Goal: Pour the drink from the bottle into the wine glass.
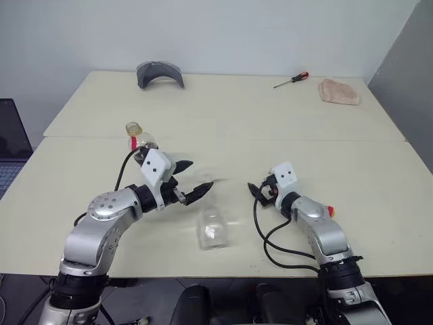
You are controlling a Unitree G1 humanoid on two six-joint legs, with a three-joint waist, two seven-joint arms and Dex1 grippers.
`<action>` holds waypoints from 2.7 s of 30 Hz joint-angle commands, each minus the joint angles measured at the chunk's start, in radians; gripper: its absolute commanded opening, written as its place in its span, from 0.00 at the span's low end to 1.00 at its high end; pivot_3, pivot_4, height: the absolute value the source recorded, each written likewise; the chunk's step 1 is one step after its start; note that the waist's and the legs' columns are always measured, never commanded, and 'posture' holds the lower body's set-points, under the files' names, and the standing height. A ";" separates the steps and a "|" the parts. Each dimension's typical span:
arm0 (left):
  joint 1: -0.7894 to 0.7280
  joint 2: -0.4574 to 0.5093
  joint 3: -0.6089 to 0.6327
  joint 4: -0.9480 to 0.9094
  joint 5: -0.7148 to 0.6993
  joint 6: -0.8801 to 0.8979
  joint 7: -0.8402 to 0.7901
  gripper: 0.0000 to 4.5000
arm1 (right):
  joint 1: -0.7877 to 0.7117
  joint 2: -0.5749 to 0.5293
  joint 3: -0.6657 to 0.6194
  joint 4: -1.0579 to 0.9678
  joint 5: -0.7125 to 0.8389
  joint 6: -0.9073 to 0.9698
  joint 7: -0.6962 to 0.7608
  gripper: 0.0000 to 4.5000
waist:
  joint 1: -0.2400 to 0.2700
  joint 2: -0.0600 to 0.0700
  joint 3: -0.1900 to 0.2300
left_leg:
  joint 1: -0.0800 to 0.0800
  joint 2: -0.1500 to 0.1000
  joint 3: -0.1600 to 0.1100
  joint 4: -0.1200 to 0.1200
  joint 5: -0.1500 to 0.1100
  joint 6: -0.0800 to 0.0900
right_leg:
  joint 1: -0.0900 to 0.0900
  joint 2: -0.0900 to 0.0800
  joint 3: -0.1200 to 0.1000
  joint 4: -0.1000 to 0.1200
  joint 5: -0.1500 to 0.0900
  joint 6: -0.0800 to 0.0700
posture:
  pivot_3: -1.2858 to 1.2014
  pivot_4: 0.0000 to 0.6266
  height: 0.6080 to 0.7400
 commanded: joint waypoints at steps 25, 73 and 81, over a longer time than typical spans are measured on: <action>-0.048 -0.104 -0.052 0.177 0.147 -0.218 0.062 0.67 | 0.059 -0.041 -0.006 -0.129 -0.043 0.012 -0.093 1.00 | 0.002 0.000 0.000 | -0.001 0.000 0.000 0.000 0.000 0.000 | -0.001 0.000 0.000 -0.001 0.000 0.000 | 0.52 0.24 1.00; 0.311 0.123 0.346 -0.115 -0.065 -0.051 0.005 0.99 | 0.056 -0.280 -0.059 -0.382 0.344 0.070 0.375 1.00 | 0.002 -0.001 0.001 | -0.002 0.001 0.000 -0.001 0.000 0.000 | 0.000 0.000 -0.001 -0.005 -0.001 0.002 | 0.52 0.24 1.00; 0.396 0.150 0.499 -0.100 -0.126 -0.027 -0.026 0.99 | 0.055 -0.327 -0.038 -0.359 0.384 0.051 0.465 1.00 | 0.002 -0.001 0.001 | -0.002 0.001 0.000 -0.002 0.000 0.000 | 0.000 0.000 -0.001 -0.008 0.000 0.000 | 0.52 0.24 1.00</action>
